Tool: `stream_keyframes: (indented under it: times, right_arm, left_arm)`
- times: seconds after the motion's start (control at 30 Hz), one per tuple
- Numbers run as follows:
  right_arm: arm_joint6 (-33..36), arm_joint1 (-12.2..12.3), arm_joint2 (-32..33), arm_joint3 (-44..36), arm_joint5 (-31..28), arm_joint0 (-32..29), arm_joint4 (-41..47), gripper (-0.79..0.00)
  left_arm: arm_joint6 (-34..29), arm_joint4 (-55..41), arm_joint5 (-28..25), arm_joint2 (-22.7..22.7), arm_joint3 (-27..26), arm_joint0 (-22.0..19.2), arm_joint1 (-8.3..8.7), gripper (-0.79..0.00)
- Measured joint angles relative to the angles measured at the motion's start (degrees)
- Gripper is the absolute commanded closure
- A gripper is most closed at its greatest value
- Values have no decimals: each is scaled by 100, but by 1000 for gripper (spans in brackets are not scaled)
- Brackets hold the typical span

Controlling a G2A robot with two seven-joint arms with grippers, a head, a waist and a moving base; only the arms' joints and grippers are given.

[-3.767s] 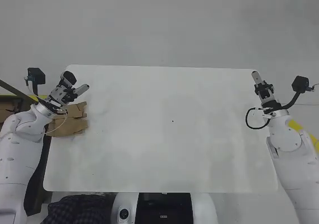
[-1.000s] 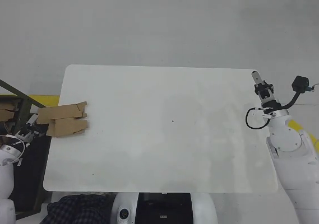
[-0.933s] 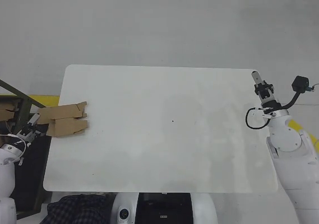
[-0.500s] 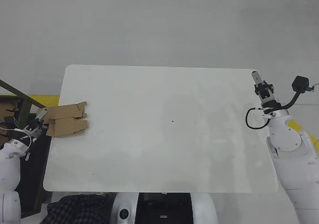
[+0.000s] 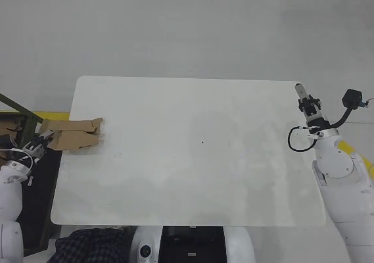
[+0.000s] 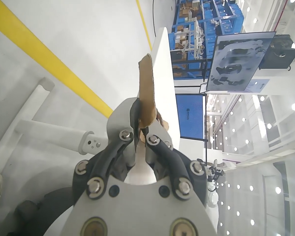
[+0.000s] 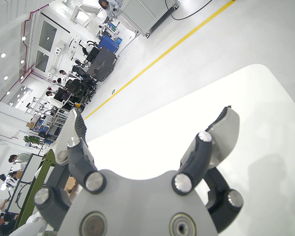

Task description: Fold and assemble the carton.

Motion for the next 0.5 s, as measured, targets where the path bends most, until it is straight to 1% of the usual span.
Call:
stream_keyframes:
  times: [0.2,0.4,0.5]
  right_arm:
    - [0,0,0,0,0,0,0,-785]
    - [0,0,0,0,0,0,0,-785]
    - [0,0,0,0,0,0,0,-785]
  left_arm:
    - [-298,-387,134,-181,-20,-61,67,0]
    - [-1104,-1155,324,-517,-202,-106,162,0]
    - [-1371,-1389,477,-586,-434,-88,183,0]
